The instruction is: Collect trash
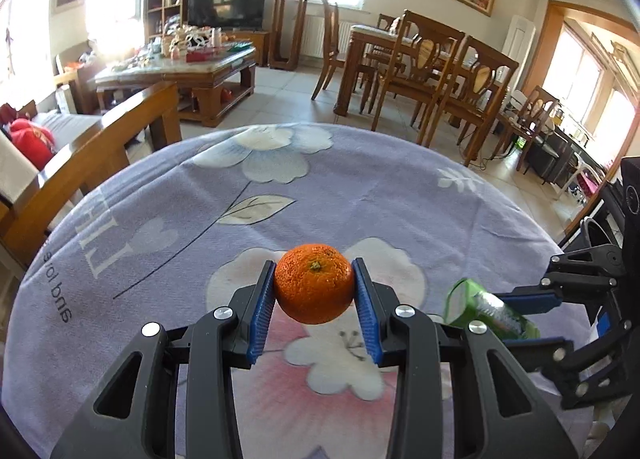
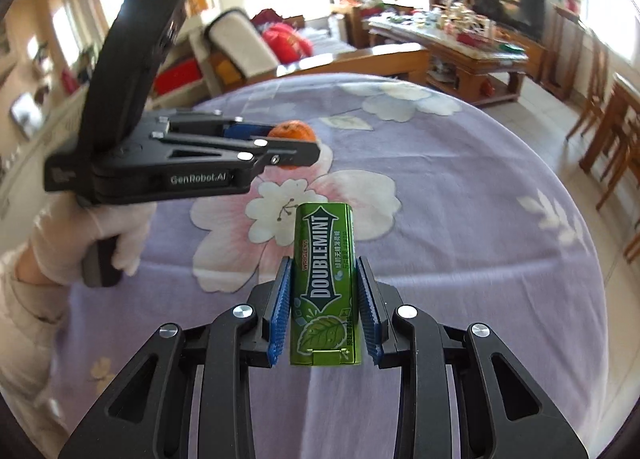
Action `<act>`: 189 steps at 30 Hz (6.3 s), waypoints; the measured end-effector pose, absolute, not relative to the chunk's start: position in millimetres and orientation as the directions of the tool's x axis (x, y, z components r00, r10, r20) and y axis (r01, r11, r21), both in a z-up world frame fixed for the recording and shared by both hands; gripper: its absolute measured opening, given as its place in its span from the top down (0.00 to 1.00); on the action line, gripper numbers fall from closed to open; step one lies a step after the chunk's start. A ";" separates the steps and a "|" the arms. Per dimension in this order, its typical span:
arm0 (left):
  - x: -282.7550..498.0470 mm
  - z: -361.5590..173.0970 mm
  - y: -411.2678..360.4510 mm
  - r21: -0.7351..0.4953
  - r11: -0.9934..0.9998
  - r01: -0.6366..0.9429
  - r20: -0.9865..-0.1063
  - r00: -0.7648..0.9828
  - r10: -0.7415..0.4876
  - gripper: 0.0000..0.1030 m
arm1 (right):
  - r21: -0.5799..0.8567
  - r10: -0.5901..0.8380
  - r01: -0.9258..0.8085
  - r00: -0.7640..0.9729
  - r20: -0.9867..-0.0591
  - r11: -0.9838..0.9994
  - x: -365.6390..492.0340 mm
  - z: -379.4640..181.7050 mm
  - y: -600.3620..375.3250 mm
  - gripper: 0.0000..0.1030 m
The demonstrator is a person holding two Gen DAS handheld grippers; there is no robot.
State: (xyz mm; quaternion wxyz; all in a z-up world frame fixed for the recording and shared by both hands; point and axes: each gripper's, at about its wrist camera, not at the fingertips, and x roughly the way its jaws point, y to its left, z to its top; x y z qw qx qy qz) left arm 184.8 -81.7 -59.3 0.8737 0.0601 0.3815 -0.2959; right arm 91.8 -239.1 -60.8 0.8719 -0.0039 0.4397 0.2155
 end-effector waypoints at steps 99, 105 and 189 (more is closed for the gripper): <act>-83.9 -82.8 -420.5 -0.035 0.354 0.935 -0.681 0.237 -0.693 0.09 | 0.213 -0.204 0.393 0.782 -0.588 0.894 -255.5 -60.6 -604.2 0.27; -68.8 -59.8 -374.7 -0.050 0.439 0.897 -0.626 0.314 -0.714 0.05 | 0.210 -0.175 0.349 0.803 -0.570 0.913 -227.0 -49.9 -570.1 0.16; 23.7 -6.7 3.8 -0.037 0.999 0.025 -0.272 0.962 -0.034 0.05 | 0.001 -0.016 0.016 0.980 -0.197 1.000 -10.9 -11.3 -212.8 0.05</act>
